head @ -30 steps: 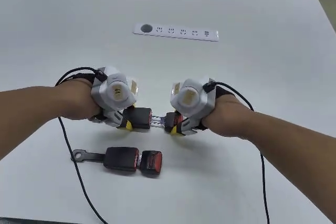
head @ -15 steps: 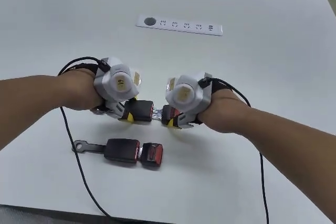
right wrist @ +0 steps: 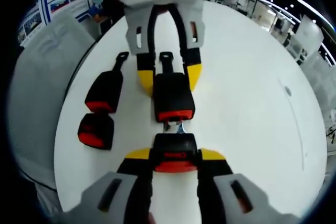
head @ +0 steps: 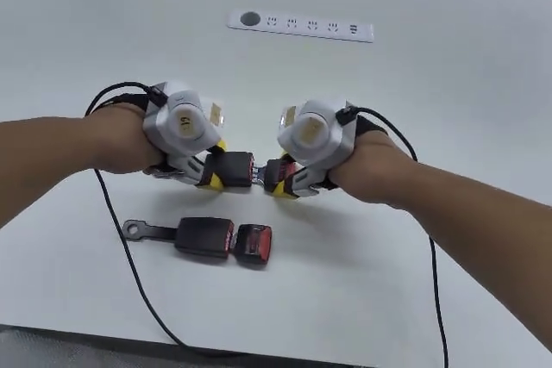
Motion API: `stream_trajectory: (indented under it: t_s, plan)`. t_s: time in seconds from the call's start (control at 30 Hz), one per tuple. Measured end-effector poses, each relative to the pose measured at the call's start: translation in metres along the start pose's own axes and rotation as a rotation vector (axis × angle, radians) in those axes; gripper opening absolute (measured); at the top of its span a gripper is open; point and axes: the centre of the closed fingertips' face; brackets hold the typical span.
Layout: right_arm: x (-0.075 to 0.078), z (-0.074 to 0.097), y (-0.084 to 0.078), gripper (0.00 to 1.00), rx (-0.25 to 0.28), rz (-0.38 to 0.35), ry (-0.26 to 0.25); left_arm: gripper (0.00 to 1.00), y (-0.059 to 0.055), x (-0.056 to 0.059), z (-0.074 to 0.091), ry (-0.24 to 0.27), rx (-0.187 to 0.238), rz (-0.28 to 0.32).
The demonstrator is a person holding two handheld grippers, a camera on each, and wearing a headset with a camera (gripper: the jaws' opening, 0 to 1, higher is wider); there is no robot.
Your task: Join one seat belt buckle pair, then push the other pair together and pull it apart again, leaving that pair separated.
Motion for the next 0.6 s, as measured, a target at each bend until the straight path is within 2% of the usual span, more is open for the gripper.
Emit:
stream_trajectory:
  t_s: [0.17,0.37,0.6]
  plan:
    - [0.0026,-0.0022,0.0043,0.30,0.000,0.023,0.004,0.31,0.0013,0.0006,-0.0006,-0.006,-0.001,-0.007]
    - [0.0047,-0.0068,0.0114,0.30,0.015,0.004,0.004,0.31,0.0013,0.0004,-0.0014,-0.013,-0.010,-0.012]
    - [0.0045,-0.0063,0.0108,0.31,0.029,0.002,0.006,0.32,0.0018,-0.0003,-0.0013,-0.008,-0.014,-0.003]
Point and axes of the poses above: the centre of the closed fingertips' face, and the gripper's own axes: z roughly backward along the fingers, x roughly to its right, y roughly out of its top, and after that the axes turned 14 degrees about z, right-handed
